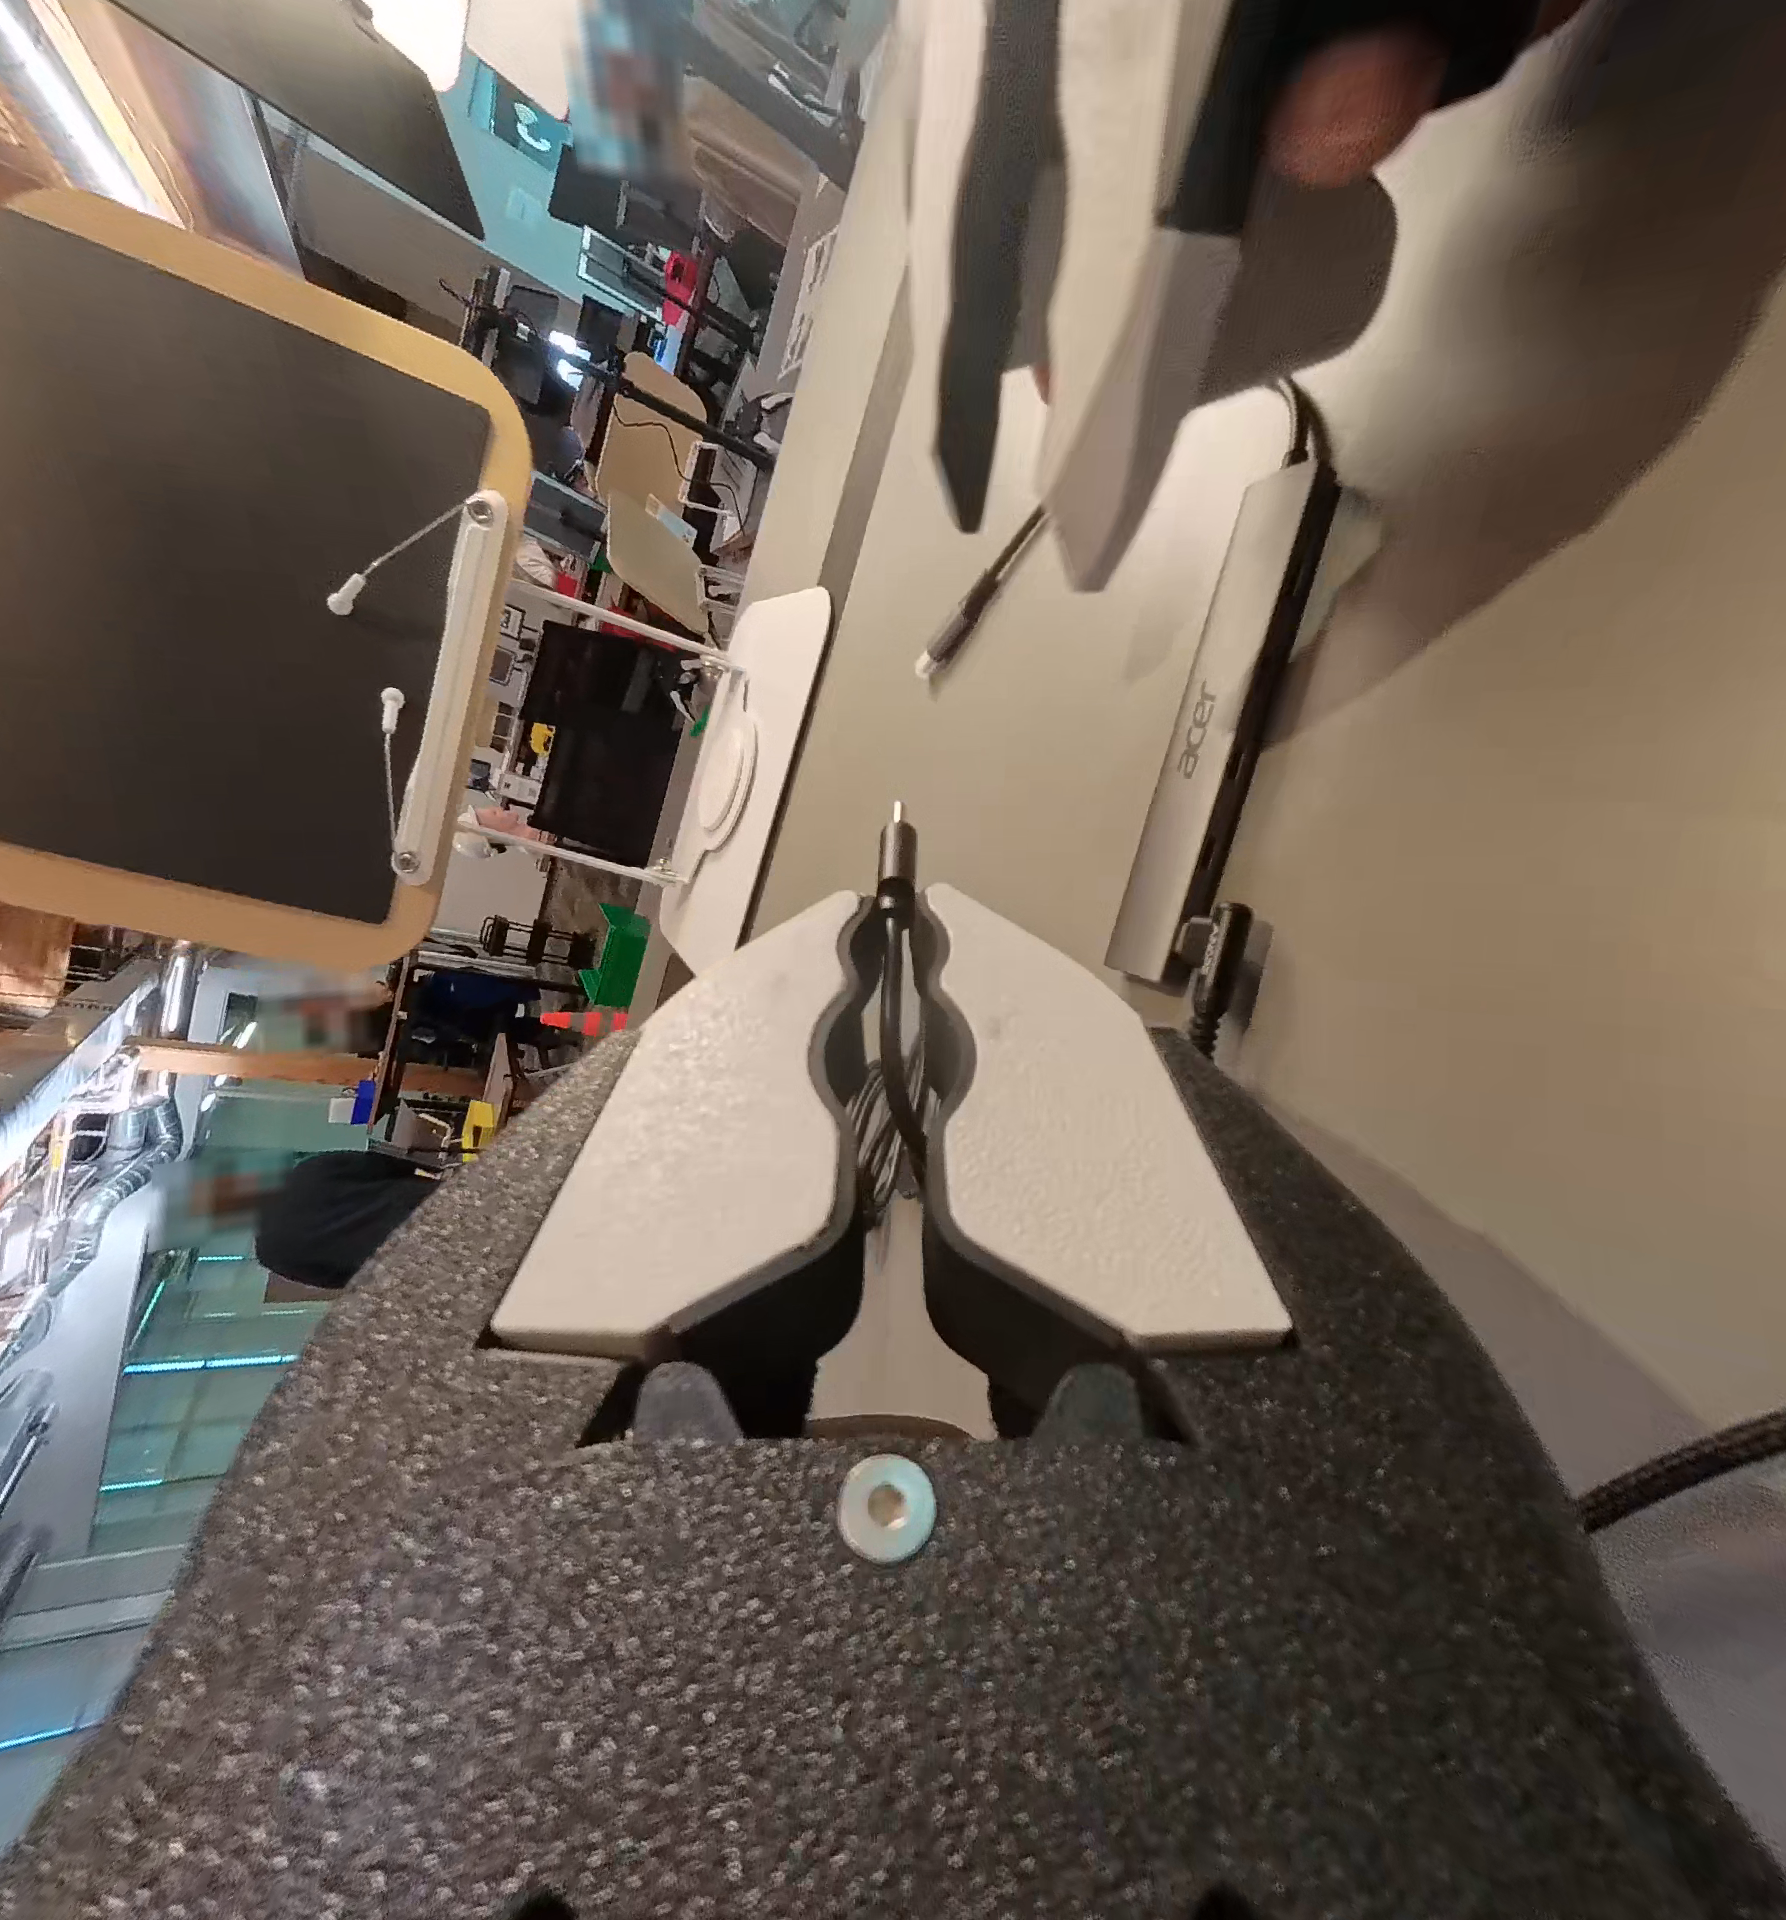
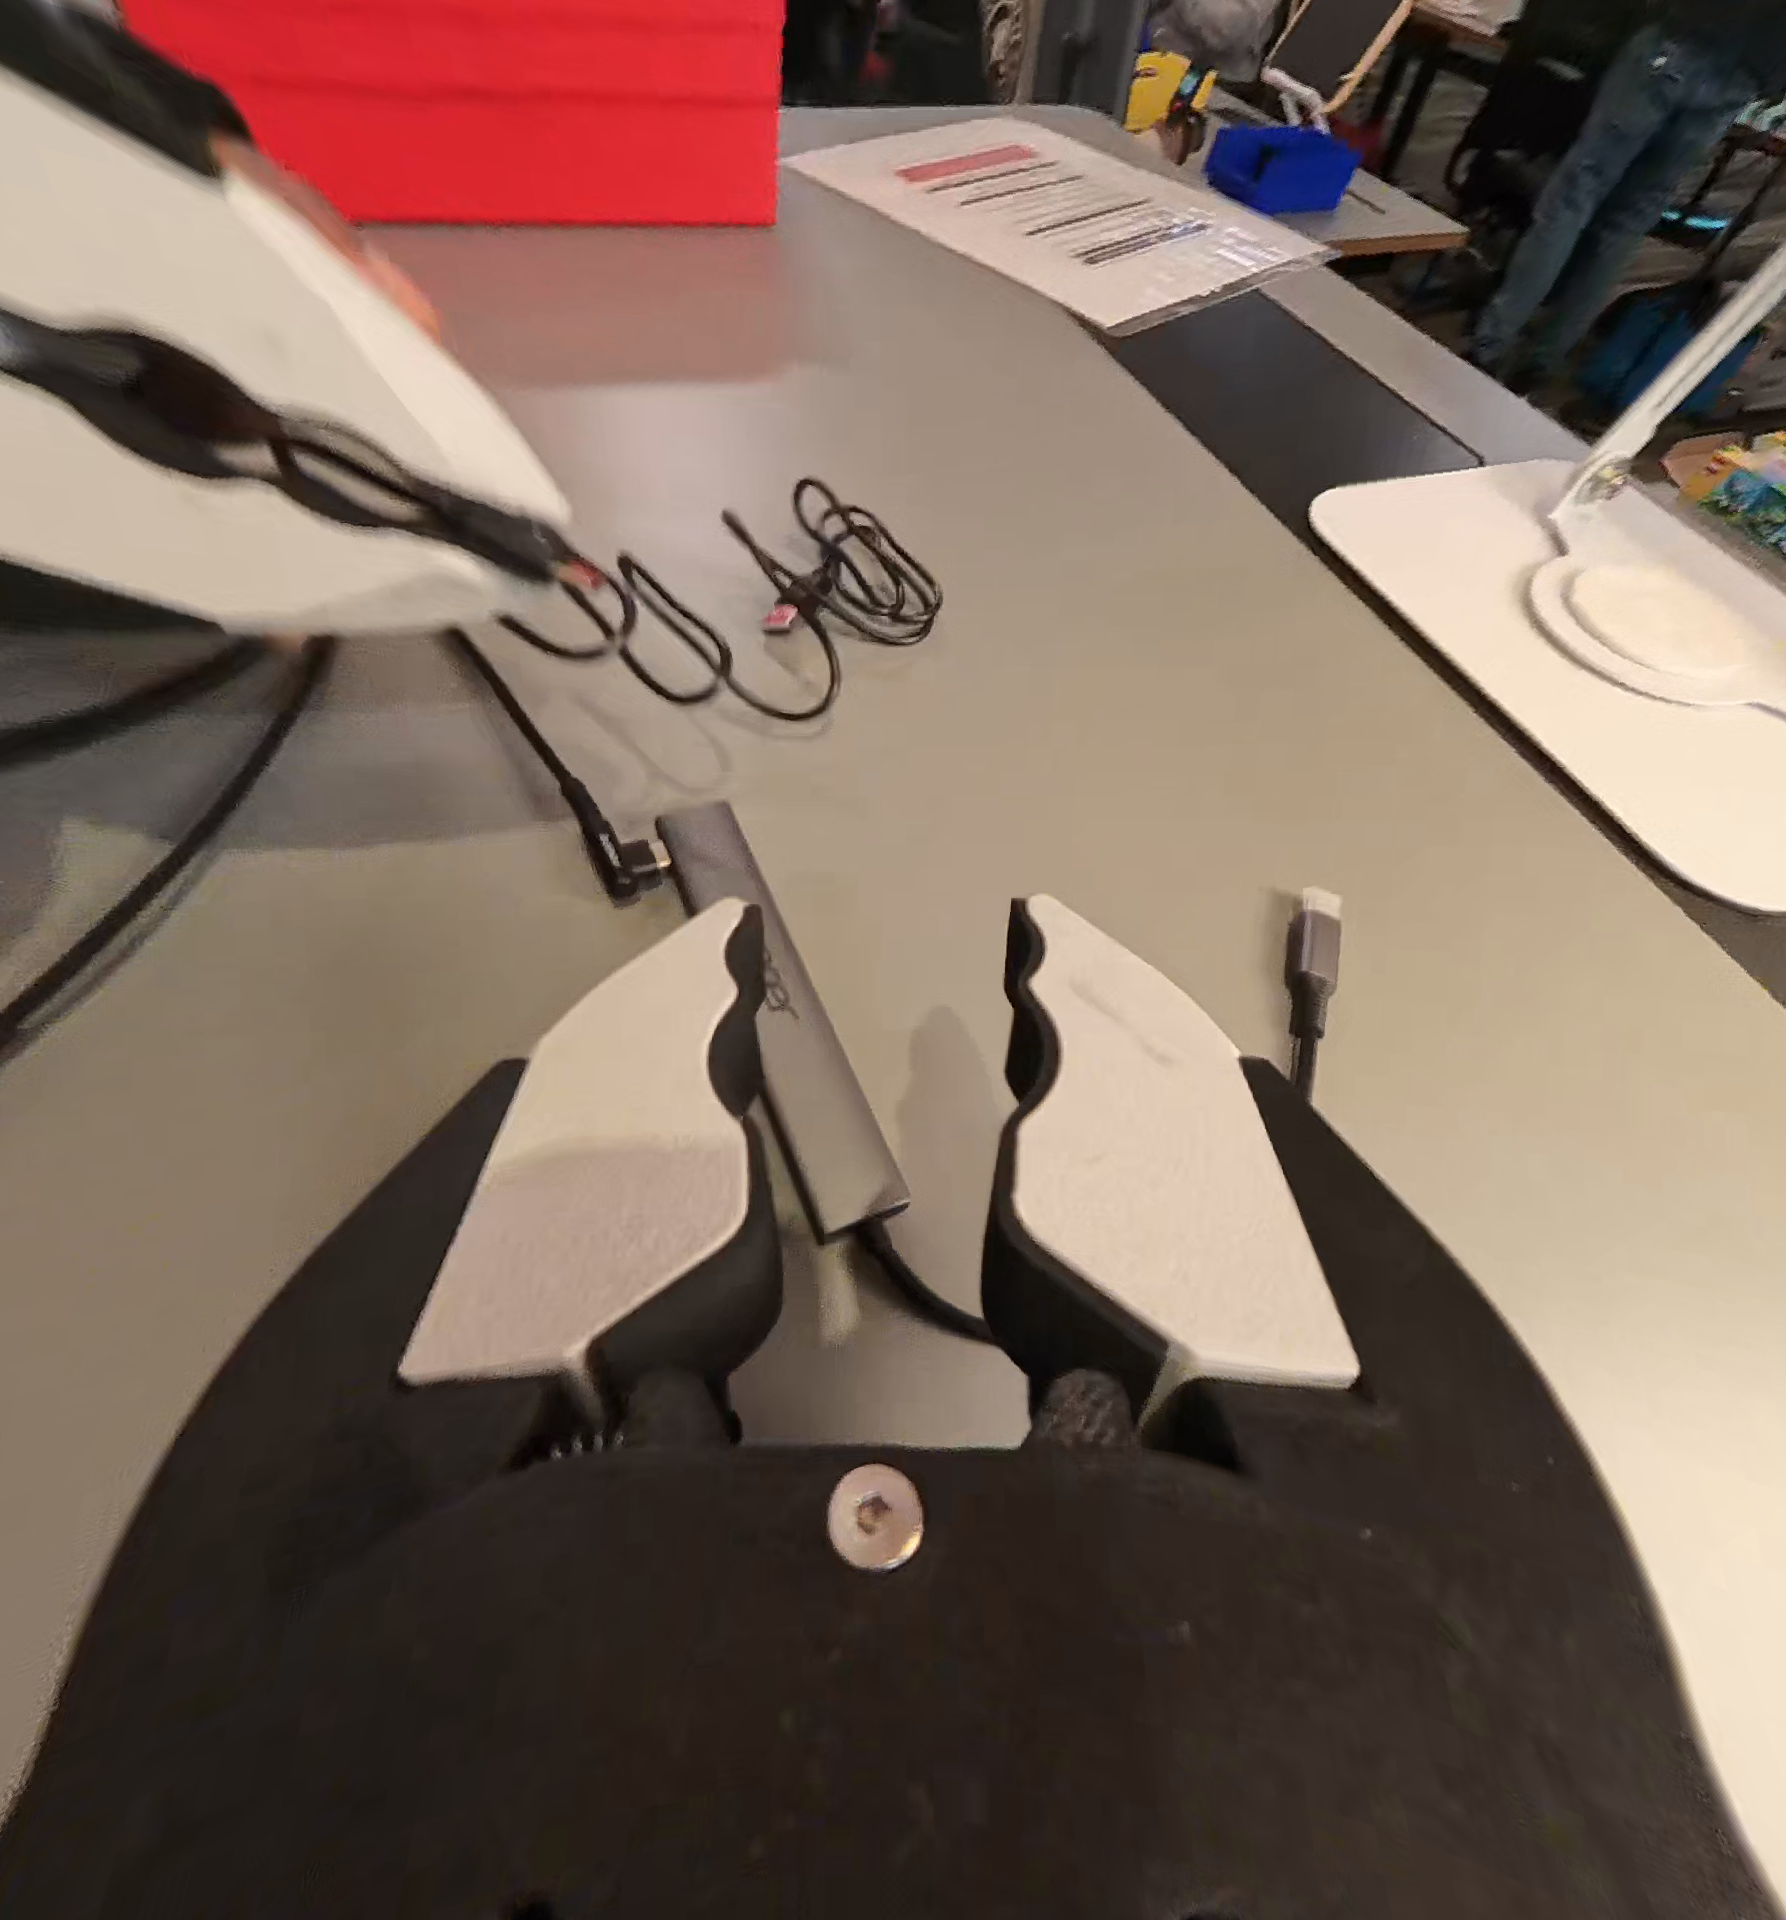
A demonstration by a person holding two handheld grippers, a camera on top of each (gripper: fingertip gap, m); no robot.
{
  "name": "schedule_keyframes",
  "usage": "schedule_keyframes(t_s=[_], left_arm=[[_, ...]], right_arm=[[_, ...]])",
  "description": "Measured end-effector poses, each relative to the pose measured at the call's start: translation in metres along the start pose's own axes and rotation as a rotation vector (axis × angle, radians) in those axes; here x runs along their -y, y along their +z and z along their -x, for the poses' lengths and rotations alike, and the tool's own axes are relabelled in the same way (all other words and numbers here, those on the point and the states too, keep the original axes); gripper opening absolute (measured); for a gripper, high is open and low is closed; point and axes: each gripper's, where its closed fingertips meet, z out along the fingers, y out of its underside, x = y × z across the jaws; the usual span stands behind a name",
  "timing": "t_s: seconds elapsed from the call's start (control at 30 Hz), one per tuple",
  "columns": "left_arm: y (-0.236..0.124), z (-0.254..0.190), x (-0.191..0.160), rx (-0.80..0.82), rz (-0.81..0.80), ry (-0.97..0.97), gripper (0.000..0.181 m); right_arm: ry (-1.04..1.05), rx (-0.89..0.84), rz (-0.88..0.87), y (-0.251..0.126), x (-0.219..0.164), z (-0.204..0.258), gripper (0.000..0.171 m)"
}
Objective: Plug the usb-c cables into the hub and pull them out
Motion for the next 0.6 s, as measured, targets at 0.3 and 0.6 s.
schedule_keyframes(t_s=[0.3, 0.6], left_arm=[[-0.030, 0.041, 0.003, 0.025, -0.063, -0.157, 0.006], [-0.071, 0.078, -0.011, 0.060, -0.044, -0.248, 0.006]], right_arm=[[-0.196, 0.030, 0.298, 0.021, -0.044, 0.017, 0.041], [-0.096, -0.061, 0.333, 0.025, -0.046, 0.001, 0.022]])
